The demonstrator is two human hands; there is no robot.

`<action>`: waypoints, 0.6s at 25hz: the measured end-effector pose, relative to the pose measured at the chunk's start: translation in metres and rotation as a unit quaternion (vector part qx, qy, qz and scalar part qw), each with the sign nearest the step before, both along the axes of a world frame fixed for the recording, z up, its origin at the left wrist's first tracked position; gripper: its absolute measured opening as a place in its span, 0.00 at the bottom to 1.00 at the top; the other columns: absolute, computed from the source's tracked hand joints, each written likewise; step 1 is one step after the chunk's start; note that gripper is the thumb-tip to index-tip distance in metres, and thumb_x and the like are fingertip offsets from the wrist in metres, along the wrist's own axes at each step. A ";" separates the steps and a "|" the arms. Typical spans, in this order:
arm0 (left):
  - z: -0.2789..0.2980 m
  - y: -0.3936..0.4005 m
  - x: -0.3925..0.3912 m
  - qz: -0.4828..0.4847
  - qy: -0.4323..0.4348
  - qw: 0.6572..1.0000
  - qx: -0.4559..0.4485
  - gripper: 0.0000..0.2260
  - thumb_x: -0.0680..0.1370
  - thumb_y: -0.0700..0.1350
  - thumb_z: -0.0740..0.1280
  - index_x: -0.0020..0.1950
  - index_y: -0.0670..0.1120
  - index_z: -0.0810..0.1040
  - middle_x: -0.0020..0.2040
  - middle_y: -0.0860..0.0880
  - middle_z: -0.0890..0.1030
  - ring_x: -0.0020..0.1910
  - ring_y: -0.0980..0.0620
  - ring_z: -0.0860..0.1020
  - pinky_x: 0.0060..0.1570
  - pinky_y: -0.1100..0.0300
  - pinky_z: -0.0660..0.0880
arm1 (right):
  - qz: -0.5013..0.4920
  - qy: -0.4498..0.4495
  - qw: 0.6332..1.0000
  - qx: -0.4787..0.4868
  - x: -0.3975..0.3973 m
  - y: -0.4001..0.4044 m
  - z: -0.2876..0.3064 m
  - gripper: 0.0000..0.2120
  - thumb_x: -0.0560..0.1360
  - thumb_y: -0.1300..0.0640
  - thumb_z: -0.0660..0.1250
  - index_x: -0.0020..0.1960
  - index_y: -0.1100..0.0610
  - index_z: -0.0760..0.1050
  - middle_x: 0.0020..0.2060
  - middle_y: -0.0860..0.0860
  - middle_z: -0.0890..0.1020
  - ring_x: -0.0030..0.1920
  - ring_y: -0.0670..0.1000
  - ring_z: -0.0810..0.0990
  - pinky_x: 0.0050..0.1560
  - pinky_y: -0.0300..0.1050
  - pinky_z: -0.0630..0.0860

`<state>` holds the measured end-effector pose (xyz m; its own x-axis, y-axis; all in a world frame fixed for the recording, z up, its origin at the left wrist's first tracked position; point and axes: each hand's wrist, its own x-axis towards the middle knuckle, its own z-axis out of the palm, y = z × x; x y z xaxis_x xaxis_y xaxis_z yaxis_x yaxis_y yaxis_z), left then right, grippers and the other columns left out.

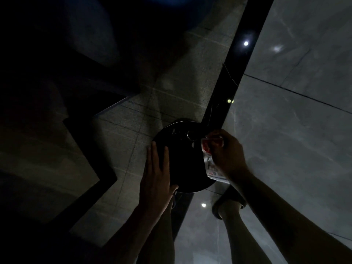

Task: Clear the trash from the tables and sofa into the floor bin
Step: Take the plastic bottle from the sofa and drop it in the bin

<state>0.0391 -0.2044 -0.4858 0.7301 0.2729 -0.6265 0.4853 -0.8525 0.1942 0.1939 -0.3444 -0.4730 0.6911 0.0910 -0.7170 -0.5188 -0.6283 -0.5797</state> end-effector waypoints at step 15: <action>0.006 0.012 0.006 0.024 -0.005 0.998 -0.051 0.54 0.68 0.60 0.75 0.80 0.49 0.42 0.81 0.47 0.37 0.80 0.45 0.43 0.72 0.51 0.64 | 0.050 0.113 0.985 -0.118 -0.053 0.015 -0.049 0.14 0.77 0.48 0.66 0.59 0.53 0.79 0.46 0.50 0.84 0.44 0.50 0.81 0.39 0.37 0.72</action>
<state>0.0455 -0.1928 -0.4800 0.7242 0.2436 -0.6452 0.5232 -0.8035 0.2839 0.1409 -0.3295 -0.5222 0.5079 -0.0372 -0.8606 -0.5462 -0.7865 -0.2883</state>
